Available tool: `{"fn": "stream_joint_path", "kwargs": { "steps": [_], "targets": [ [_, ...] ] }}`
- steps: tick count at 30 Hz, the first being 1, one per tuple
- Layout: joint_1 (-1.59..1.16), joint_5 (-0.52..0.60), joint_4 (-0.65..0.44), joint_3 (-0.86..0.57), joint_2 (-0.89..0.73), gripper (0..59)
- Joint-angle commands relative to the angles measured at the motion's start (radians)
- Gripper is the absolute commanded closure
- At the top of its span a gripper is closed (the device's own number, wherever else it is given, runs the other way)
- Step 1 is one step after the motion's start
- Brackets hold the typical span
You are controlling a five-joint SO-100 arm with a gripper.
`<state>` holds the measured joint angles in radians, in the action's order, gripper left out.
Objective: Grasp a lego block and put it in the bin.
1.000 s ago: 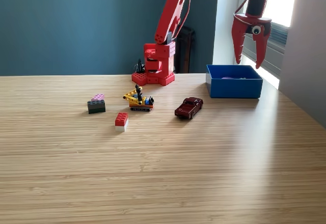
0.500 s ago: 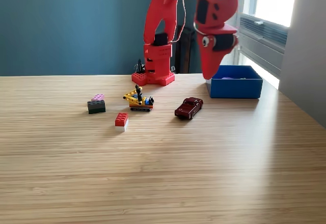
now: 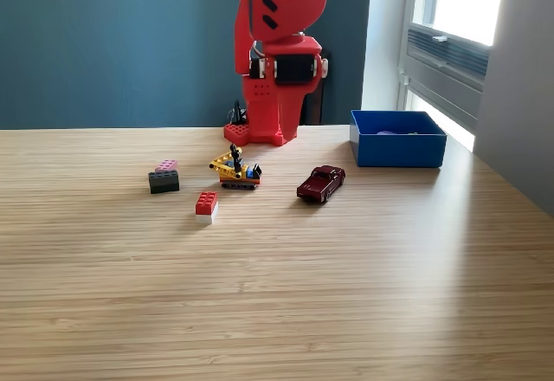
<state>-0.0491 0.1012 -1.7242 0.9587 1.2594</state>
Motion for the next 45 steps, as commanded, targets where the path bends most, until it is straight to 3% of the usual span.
{"fn": "stream_joint_path", "kwargs": {
  "steps": [1, 11, 22, 30, 37, 45],
  "targets": [
    [0.094, 0.002, -0.017, -0.126, 0.034, 58.5],
    [0.193, -0.003, -0.014, -0.089, 0.031, 58.5],
    [-0.067, -0.19, -0.006, 0.0, 0.04, 58.3],
    [-0.296, -0.344, 0.129, 0.236, 0.052, 42.5],
    [-0.41, -0.442, 0.304, 0.511, 0.212, 30.8],
    [-0.425, -0.563, 0.311, 0.601, 0.379, 24.2]
  ]
}}
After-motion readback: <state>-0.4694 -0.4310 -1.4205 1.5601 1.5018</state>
